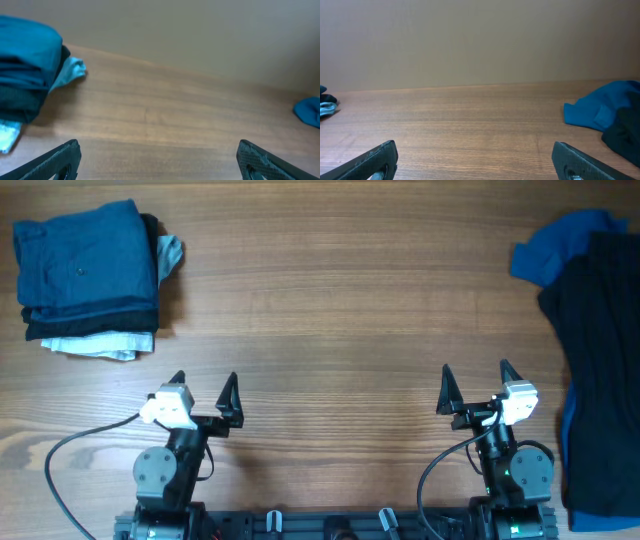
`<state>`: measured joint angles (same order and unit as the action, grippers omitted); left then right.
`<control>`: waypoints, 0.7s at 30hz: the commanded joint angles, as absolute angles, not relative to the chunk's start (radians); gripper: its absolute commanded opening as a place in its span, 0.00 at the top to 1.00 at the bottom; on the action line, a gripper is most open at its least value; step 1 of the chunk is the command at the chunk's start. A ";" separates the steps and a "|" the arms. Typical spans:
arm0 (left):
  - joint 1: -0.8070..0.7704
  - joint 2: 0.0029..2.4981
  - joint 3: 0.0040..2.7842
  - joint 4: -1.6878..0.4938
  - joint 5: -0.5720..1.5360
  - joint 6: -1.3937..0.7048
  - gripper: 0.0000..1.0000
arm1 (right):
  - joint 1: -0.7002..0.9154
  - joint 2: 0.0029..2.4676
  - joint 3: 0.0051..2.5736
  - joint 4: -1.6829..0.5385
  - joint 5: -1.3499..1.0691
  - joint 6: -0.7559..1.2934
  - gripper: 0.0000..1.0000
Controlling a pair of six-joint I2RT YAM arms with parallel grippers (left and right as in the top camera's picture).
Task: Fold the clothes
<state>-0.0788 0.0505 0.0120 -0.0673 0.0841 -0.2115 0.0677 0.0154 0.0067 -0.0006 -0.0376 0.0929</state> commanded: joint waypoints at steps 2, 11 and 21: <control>-0.082 0.009 0.006 -0.073 0.065 -0.187 0.00 | 0.066 0.005 0.005 0.002 -0.053 0.108 0.00; -0.074 0.002 0.006 -0.072 0.065 -0.187 0.00 | 0.066 0.005 0.005 0.002 -0.053 0.108 0.00; -0.074 0.003 0.006 -0.072 0.065 -0.187 0.00 | 0.066 0.005 0.005 0.002 -0.053 0.108 0.00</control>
